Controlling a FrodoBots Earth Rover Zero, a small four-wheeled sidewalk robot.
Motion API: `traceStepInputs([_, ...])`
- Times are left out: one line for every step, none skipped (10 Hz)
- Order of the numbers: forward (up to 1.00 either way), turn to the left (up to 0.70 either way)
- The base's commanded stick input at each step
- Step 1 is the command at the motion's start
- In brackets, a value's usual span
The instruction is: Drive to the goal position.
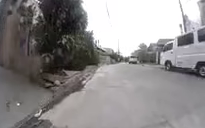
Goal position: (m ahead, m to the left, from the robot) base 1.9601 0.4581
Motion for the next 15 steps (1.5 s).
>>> traceStepInputs([0.65, 0.00])
traceStepInputs([0.65, 0.00])
traceStepInputs([0.65, 0.00])
traceStepInputs([0.65, 0.00])
traceStepInputs([0.65, 0.00])
traceStepInputs([0.65, 0.00])
traceStepInputs([0.65, 0.00])
traceStepInputs([0.65, 0.00])
traceStepInputs([0.65, -0.07])
traceStepInputs([0.65, -0.23])
traceStepInputs([0.65, -0.33])
traceStepInputs([0.65, -0.33])
traceStepInputs([0.65, -0.33])
traceStepInputs([0.65, -0.20])
traceStepInputs([0.65, 0.00])
